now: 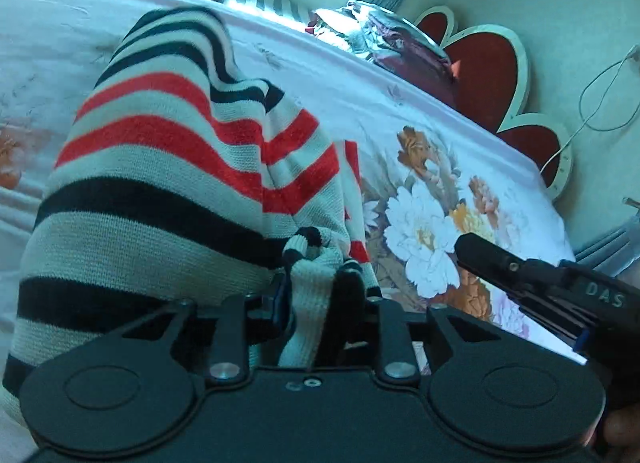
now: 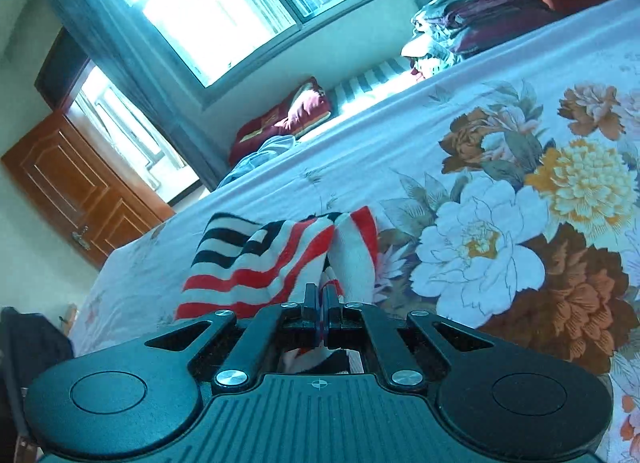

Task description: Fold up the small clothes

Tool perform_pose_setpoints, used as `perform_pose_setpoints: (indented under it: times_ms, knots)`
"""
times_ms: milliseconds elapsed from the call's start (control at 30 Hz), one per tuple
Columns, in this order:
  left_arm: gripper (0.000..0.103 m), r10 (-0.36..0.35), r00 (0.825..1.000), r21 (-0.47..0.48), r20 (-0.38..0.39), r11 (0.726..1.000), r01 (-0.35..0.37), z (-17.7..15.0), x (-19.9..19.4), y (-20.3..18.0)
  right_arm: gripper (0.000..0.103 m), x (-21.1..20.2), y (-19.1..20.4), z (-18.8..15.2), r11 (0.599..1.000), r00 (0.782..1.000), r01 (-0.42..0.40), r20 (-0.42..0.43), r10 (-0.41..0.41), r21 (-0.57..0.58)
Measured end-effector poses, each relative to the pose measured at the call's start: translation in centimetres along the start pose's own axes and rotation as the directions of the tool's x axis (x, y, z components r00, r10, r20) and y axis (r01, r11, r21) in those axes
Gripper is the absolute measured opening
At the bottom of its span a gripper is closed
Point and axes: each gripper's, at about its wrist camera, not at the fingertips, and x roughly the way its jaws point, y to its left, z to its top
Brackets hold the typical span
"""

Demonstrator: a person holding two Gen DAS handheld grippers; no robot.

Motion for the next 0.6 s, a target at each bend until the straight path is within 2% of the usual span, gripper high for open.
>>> perform_pose_setpoints:
  times_ms: [33,67,100,133,200,233,300,333,433,500,600]
  knots:
    - [0.046,-0.023,1.0,-0.002,0.008,1.0,0.023,-0.1,-0.8,-0.1,0.006,-0.4,-0.4,0.1,1.0,1.0,-0.014,-0.006,0.014,0.013]
    - [0.068,-0.075,0.997,-0.029,0.02,0.997,0.076,-0.2,-2.1,0.2,0.017,-0.8,-0.7,0.0,0.999,1.0,-0.022,-0.012,0.023,0.023]
    - [0.072,-0.119,0.991,-0.054,0.053,0.991,0.122,-0.2,-3.6,0.6,0.061,-1.0,-0.8,0.0,0.999,0.999,-0.031,-0.01,0.032,0.03]
    - [0.072,-0.14,0.986,-0.056,0.085,0.988,0.145,-0.1,-5.2,1.0,0.083,-1.3,-0.8,0.0,0.998,0.999,-0.046,0.007,0.046,0.032]
    - [0.071,-0.125,0.979,-0.02,0.159,0.991,0.13,0.8,-8.3,2.0,0.082,-1.2,-0.6,-0.1,0.994,0.994,-0.106,0.002,0.106,0.028]
    - [0.069,-0.087,0.978,-0.003,0.188,0.996,0.089,1.2,-9.4,2.6,0.077,-0.9,-0.4,-0.1,0.992,0.992,-0.126,-0.015,0.126,0.032]
    - [0.047,0.024,0.979,0.007,0.205,1.0,-0.026,3.0,-9.9,3.5,0.068,0.4,0.2,-0.3,0.987,0.986,-0.151,-0.061,0.154,0.046]
    - [0.029,0.054,0.98,-0.021,0.191,0.998,-0.051,3.5,-9.7,4.7,0.068,1.1,0.5,-0.4,0.986,0.984,-0.154,-0.087,0.159,0.057]
    - [0.028,0.082,0.983,-0.067,0.164,0.995,-0.072,4.0,-8.4,7.5,0.066,3.2,0.9,-1.0,0.988,0.977,-0.14,-0.15,0.149,0.065]
    - [0.032,0.063,0.992,-0.064,0.107,0.996,-0.057,3.5,-7.0,9.0,0.066,4.5,1.0,-1.2,0.991,0.975,-0.12,-0.181,0.13,0.064]
    - [0.033,0.036,0.995,-0.088,0.093,0.996,-0.028,2.6,-6.0,10.4,0.064,6.9,0.7,-1.4,0.994,0.965,-0.09,-0.242,0.103,0.064]
